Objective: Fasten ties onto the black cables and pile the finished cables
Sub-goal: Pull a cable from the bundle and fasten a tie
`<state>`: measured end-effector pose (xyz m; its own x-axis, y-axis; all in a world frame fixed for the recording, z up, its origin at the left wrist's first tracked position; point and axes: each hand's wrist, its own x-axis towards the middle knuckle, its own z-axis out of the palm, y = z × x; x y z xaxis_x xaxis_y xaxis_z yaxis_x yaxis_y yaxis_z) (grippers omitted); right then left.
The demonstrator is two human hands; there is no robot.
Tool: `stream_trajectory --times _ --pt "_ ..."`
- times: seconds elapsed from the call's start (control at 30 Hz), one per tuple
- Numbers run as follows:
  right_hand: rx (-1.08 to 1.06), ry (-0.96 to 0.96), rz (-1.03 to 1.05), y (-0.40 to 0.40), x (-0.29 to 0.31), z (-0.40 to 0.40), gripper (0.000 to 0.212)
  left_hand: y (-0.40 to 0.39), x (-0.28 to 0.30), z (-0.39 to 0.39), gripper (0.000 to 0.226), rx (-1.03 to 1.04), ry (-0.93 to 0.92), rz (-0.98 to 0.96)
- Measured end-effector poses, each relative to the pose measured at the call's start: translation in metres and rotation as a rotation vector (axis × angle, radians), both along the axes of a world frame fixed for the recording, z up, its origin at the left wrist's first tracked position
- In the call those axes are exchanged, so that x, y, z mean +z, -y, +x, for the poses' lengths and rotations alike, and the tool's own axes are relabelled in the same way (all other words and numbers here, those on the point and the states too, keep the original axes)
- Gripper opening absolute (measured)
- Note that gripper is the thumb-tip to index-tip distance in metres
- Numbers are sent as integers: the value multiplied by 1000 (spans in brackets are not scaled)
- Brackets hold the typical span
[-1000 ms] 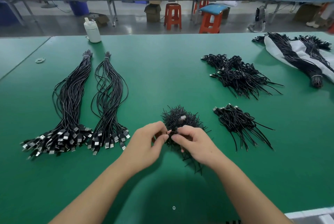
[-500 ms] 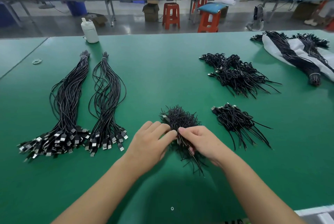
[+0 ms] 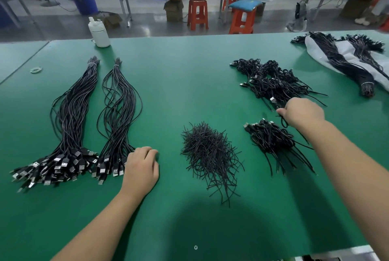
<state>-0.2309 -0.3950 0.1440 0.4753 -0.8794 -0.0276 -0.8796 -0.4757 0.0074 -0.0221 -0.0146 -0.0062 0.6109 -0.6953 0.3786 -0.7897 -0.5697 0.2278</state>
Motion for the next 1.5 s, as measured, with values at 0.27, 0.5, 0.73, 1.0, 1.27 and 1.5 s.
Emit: stream_trajectory --times 0.27,0.5,0.73,1.0,1.27,1.5 --pt "59 -39 104 1 -55 -2 33 -1 -7 2 21 16 10 -24" --pt "63 -125 -47 -2 -56 -3 19 -1 -9 3 21 23 33 -28" --pt "304 345 182 -80 -86 19 24 -3 -7 1 26 41 77 -30" --pt "150 701 271 -120 -148 4 25 -2 -7 3 28 264 -39 7" --pt "146 749 216 -127 -154 1 22 -4 0 0 24 202 -25 -56" --pt "151 762 227 -128 -153 1 22 -32 37 58 33 527 -262 -222"
